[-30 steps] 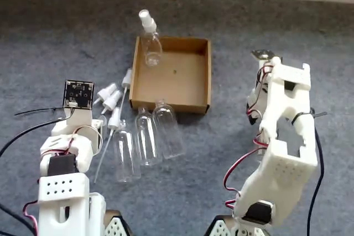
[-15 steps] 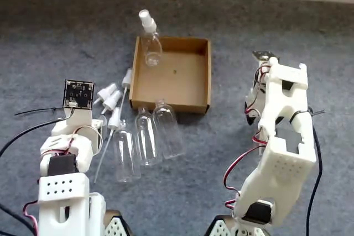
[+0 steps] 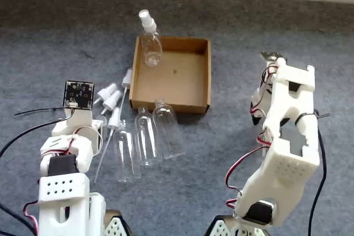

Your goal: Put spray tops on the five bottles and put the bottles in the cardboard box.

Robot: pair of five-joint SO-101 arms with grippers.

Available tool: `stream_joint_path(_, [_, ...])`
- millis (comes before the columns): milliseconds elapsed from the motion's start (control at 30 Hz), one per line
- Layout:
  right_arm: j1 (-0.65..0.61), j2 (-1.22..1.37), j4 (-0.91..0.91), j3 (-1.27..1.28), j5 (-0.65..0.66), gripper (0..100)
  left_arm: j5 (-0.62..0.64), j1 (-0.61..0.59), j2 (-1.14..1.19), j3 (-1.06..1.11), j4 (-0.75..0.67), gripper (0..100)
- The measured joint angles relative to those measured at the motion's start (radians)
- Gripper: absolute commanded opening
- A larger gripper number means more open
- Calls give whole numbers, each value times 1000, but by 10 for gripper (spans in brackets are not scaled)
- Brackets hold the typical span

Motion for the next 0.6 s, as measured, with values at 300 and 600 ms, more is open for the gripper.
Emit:
stream_joint_path(300, [2, -77, 3, 31, 0, 224, 0, 0, 0, 0, 0, 178])
stream_joint_path(600, [15, -78, 0, 114, 0, 224, 0, 0, 0, 0, 0, 178])
